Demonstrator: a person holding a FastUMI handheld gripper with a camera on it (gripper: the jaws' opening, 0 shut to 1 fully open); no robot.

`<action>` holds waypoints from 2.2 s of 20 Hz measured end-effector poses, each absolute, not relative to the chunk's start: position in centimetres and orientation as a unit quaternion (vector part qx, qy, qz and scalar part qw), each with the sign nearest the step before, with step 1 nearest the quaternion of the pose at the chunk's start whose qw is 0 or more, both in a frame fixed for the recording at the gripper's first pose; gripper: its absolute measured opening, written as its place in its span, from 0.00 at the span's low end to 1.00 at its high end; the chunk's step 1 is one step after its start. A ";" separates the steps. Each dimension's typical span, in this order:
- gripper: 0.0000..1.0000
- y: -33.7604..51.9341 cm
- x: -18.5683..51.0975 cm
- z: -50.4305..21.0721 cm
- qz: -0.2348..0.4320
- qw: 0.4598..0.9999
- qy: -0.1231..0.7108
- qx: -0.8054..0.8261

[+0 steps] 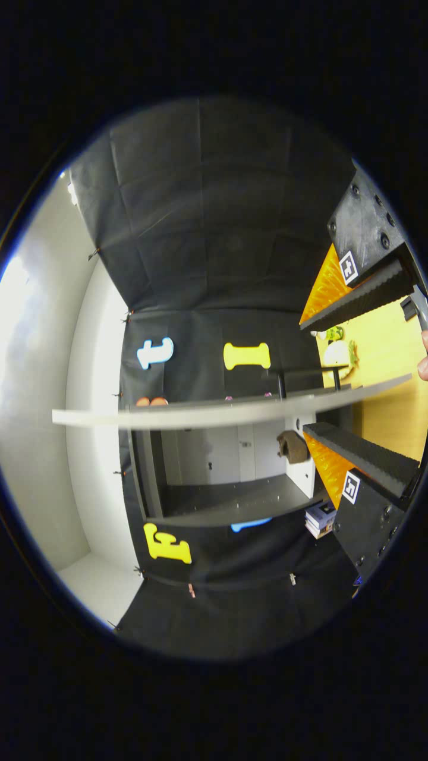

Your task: Open the shoe cabinet door, grab the shoes and put them into the shoe cabinet, then close the shoe cabinet door.

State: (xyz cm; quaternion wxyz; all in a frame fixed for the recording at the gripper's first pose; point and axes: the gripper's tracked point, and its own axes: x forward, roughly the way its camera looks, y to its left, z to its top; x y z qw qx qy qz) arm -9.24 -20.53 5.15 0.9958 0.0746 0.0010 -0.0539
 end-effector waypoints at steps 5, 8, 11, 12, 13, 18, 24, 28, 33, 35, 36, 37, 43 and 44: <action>0.98 -25.2 -4.8 2.6 -0.081 0.993 0.027 0.083; 0.98 -24.2 -2.3 1.0 -0.058 0.995 0.043 0.068; 0.96 -24.1 -2.1 1.6 -0.059 0.996 0.040 0.054; 0.95 -23.9 -2.3 1.7 -0.062 0.996 0.041 0.059; 0.96 -23.8 -2.4 1.5 -0.067 0.995 0.043 0.062; 0.98 -21.5 -3.2 1.6 -0.071 0.994 0.043 0.065; 0.97 -15.7 -3.5 2.0 -0.057 0.996 0.039 0.063; 0.97 -12.0 -3.3 2.0 -0.046 0.996 0.041 0.068; 0.98 -7.0 -1.5 1.7 -0.033 0.995 0.051 0.080; 0.98 -4.9 -0.4 1.6 -0.026 0.995 0.054 0.076; 0.98 -3.9 0.4 1.5 -0.024 0.996 0.055 0.070; 0.98 -3.0 1.0 1.6 -0.019 0.996 0.058 0.066; 0.98 2.7 3.5 1.6 0.019 0.996 0.067 0.051; 0.98 3.4 3.8 1.6 0.024 0.996 0.069 0.050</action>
